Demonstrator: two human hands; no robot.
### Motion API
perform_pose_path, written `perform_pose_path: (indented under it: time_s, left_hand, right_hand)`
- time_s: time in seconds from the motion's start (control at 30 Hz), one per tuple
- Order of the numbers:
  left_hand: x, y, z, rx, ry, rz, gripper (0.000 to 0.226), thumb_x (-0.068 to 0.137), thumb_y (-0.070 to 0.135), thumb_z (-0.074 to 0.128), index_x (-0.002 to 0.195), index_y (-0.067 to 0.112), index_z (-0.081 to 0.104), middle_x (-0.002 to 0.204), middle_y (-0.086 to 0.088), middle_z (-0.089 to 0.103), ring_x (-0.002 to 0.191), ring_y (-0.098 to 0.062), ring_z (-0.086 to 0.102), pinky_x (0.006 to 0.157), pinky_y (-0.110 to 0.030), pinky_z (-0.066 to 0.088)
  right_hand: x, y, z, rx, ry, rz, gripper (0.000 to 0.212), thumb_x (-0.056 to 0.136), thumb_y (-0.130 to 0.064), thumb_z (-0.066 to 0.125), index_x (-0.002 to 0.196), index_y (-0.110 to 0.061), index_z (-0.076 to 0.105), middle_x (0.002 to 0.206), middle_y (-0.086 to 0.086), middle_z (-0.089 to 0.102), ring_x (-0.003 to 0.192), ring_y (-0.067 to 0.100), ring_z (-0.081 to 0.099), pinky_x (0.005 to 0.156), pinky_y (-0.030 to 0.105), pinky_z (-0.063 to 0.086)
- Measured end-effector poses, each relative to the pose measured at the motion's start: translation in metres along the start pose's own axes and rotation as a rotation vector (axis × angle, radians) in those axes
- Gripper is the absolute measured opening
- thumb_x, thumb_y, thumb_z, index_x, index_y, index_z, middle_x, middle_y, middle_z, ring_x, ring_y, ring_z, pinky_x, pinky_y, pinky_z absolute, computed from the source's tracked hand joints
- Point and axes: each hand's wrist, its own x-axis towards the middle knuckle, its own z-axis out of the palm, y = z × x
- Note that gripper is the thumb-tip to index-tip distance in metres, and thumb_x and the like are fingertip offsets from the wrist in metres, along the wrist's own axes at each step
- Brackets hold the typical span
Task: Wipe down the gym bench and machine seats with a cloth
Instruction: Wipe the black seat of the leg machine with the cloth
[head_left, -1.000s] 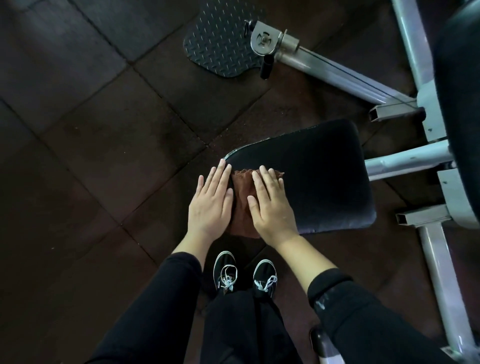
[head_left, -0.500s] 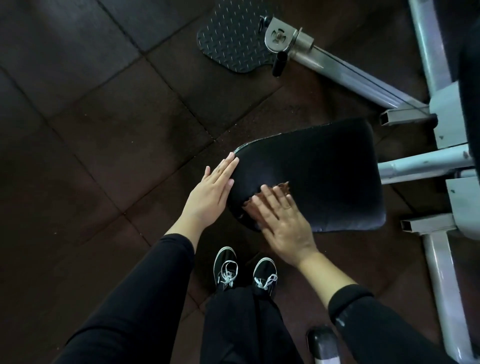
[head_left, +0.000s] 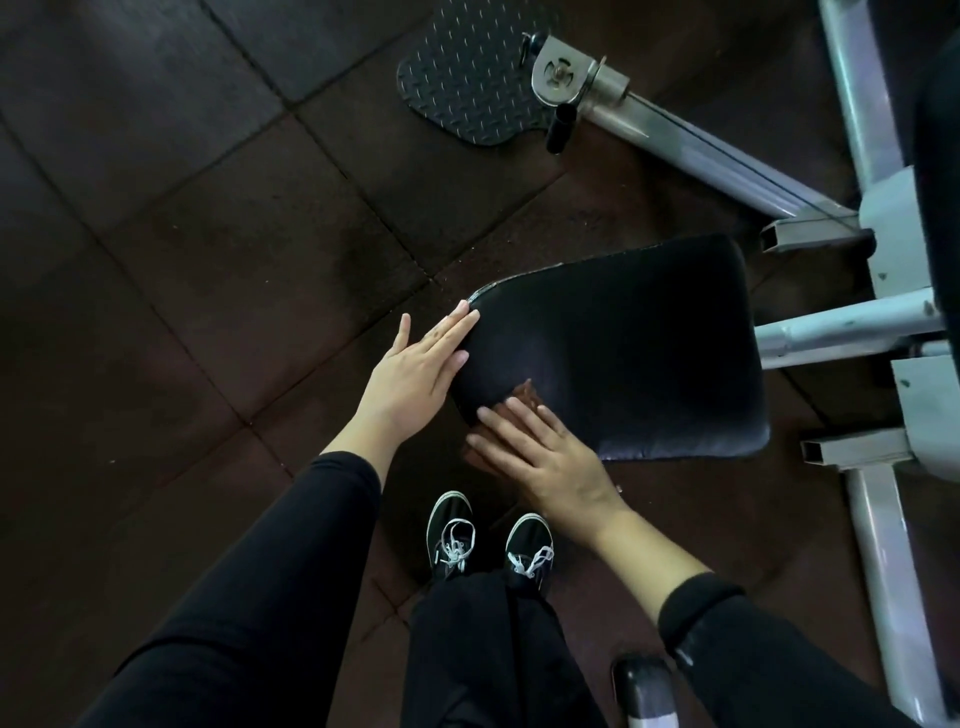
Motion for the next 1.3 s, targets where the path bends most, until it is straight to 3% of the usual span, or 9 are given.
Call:
perform_pose_path:
  time_s: [0.13,0.3,0.57,0.67,0.83,0.97,1.07,1.17,1.3]
  left_hand:
    - [-0.001,0.008,0.002,-0.036,0.025,-0.032,0.052,0.103,0.039,0.021,0.153,0.025,0.021,0.159,0.013,0.017,0.143,-0.002,0.022,0.120,-0.036,-0.002]
    - [0.000,0.014,0.002,-0.035,0.041,-0.069,0.049,0.105,0.030,0.026,0.153,0.025,0.019,0.159,0.012,0.015,0.144,-0.004,0.021,0.120,-0.034,-0.005]
    - [-0.004,0.020,0.006,-0.009,0.053,-0.104,0.048,0.106,0.028,0.029,0.153,0.024,0.022,0.160,0.009,0.017,0.147,-0.010,0.017,0.119,-0.036,-0.004]
    - [-0.002,0.033,0.010,0.039,0.108,-0.172,0.050,0.104,0.036,0.027,0.152,0.020,0.027,0.159,0.006,0.021,0.147,-0.013,0.018,0.119,-0.045,0.001]
    - [-0.002,0.063,0.021,0.218,0.132,-0.190,0.060,0.099,0.045,0.025,0.150,0.013,0.032,0.158,-0.002,0.026,0.148,-0.016,0.017,0.118,-0.052,0.007]
    - [-0.002,0.085,0.021,0.276,0.086,-0.257,0.057,0.101,0.042,0.027,0.150,0.014,0.030,0.159,-0.001,0.025,0.148,-0.017,0.016,0.117,-0.052,0.007]
    - [-0.001,0.099,0.012,0.282,0.037,-0.293,0.053,0.103,0.038,0.029,0.152,0.017,0.026,0.159,0.001,0.023,0.149,-0.017,0.012,0.118,-0.048,0.002]
    - [-0.003,0.115,-0.006,0.261,0.049,-0.299,0.050,0.103,0.036,0.033,0.149,0.017,0.034,0.154,0.000,0.036,0.145,-0.018,0.025,0.117,-0.047,0.010]
    - [-0.013,0.140,-0.043,0.261,0.030,-0.315,0.049,0.103,0.036,0.031,0.149,0.020,0.034,0.151,0.003,0.040,0.142,-0.015,0.029,0.116,-0.043,0.017]
  right_hand:
    - [-0.017,0.026,-0.011,0.089,0.039,0.192,0.056,0.092,-0.028,0.044,0.145,-0.027,0.029,0.154,-0.001,0.025,0.144,0.022,0.018,0.115,0.041,0.020]
    - [0.028,0.013,-0.012,0.130,0.052,0.389,0.053,0.097,-0.038,0.032,0.147,-0.022,0.026,0.156,0.002,0.017,0.145,0.024,0.009,0.118,0.042,0.010]
    - [0.002,0.014,-0.004,0.110,0.014,0.100,0.057,0.094,-0.025,0.039,0.148,-0.024,0.022,0.156,0.001,0.019,0.145,0.024,0.010,0.118,0.039,0.010]
    - [-0.015,0.035,-0.007,0.140,0.013,0.237,0.061,0.091,-0.022,0.038,0.149,-0.023,0.017,0.156,0.004,0.020,0.145,0.026,0.009,0.118,0.040,0.008]
    - [0.013,0.046,-0.025,0.358,0.069,0.511,0.055,0.092,-0.024,0.031,0.146,-0.011,0.031,0.155,0.013,0.020,0.144,0.034,0.007,0.116,0.049,0.007]
    - [0.045,0.047,-0.034,0.406,0.156,0.579,0.050,0.092,-0.001,0.046,0.141,-0.009,0.039,0.150,0.021,0.029,0.140,0.043,0.018,0.115,0.051,0.016]
    - [0.055,0.046,-0.052,0.461,0.152,0.623,0.045,0.096,-0.006,0.044,0.141,-0.011,0.040,0.148,0.019,0.033,0.139,0.036,0.024,0.116,0.045,0.022]
    - [0.054,0.041,-0.079,0.501,0.117,0.671,0.045,0.098,-0.011,0.042,0.142,-0.013,0.038,0.147,0.014,0.033,0.135,0.030,0.029,0.110,0.034,0.027]
    - [0.042,0.027,-0.119,0.515,0.041,0.681,0.045,0.097,-0.015,0.045,0.142,-0.013,0.039,0.144,0.012,0.037,0.131,0.029,0.035,0.106,0.034,0.031]
